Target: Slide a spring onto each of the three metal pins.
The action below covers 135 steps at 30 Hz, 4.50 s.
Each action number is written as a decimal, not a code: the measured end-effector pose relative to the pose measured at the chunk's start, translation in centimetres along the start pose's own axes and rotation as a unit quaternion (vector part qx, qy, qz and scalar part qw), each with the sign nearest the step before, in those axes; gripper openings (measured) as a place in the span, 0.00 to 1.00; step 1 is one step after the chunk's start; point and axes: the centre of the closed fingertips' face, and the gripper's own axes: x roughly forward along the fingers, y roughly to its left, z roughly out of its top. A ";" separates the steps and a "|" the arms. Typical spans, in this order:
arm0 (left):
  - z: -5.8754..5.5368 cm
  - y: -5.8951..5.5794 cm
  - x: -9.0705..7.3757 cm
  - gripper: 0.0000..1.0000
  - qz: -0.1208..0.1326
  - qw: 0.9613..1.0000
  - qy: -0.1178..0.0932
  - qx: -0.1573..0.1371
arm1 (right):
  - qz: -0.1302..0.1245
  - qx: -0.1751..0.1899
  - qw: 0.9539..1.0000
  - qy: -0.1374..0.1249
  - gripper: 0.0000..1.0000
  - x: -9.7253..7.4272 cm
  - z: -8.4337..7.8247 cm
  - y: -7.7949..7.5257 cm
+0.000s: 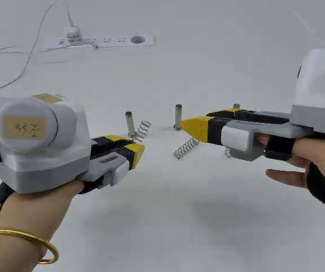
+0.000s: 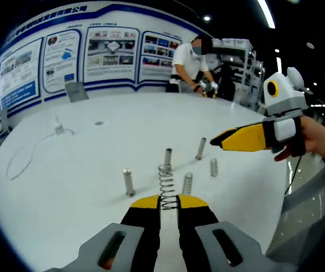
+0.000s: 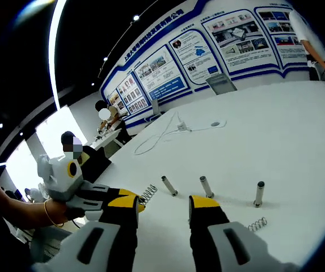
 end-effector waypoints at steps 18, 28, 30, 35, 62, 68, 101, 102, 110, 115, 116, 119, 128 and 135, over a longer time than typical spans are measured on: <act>1.9 -1.5 -2.0 0.10 -0.012 0.997 -0.080 0.007 | 0.060 0.101 0.993 -0.021 0.28 3.5 0.1 2.8; 2.2 -1.9 -2.4 0.10 -0.016 0.995 -0.094 0.007 | 0.081 0.120 0.989 -0.017 0.23 4.3 0.0 3.5; 2.2 -1.9 -2.4 0.10 -0.016 0.995 -0.095 0.006 | 0.083 0.126 0.988 -0.019 0.20 4.3 0.1 3.6; 2.1 -1.9 -2.5 0.10 -0.018 0.995 -0.096 0.004 | 0.100 0.134 0.986 -0.013 0.17 4.4 0.0 4.2; 1.5 -1.5 -2.1 0.14 -0.017 0.997 -0.071 0.011 | 0.106 0.063 0.992 -0.015 0.11 4.4 0.6 5.2; 0.7 -1.1 -2.0 0.23 -0.011 0.998 -0.052 0.019 | 0.104 0.008 0.994 -0.034 0.11 4.6 1.7 5.1; -1.0 -0.5 -1.3 0.71 -0.014 0.999 -0.034 0.041 | 0.069 -0.156 0.983 -0.064 0.11 10.7 3.5 2.3; -1.0 -0.5 -1.3 0.73 -0.014 0.999 -0.033 0.041 | 0.069 -0.158 0.983 -0.063 0.11 10.8 3.4 2.3; -1.3 -0.3 -1.1 0.79 -0.011 0.999 -0.028 0.041 | 0.057 -0.205 0.976 -0.045 0.11 11.5 2.4 1.9; -1.4 -0.1 -1.1 0.81 -0.008 0.999 -0.026 0.037 | 0.054 -0.210 0.975 -0.045 0.11 11.7 2.2 1.9; -1.5 -0.1 -1.1 0.81 -0.008 0.999 -0.024 0.037 | 0.054 -0.217 0.974 -0.048 0.11 11.7 2.2 2.0; -1.5 0.0 -1.1 0.81 -0.007 0.999 -0.025 0.037 | 0.053 -0.223 0.972 -0.050 0.11 11.9 2.2 2.1; -1.6 0.1 -1.1 0.80 -0.004 0.999 -0.021 0.038 | 0.051 -0.249 0.966 -0.052 0.11 12.0 2.3 2.0; -1.6 0.2 -1.1 0.80 -0.003 0.999 -0.022 0.037 | 0.050 -0.253 0.965 -0.048 0.11 12.2 2.1 1.8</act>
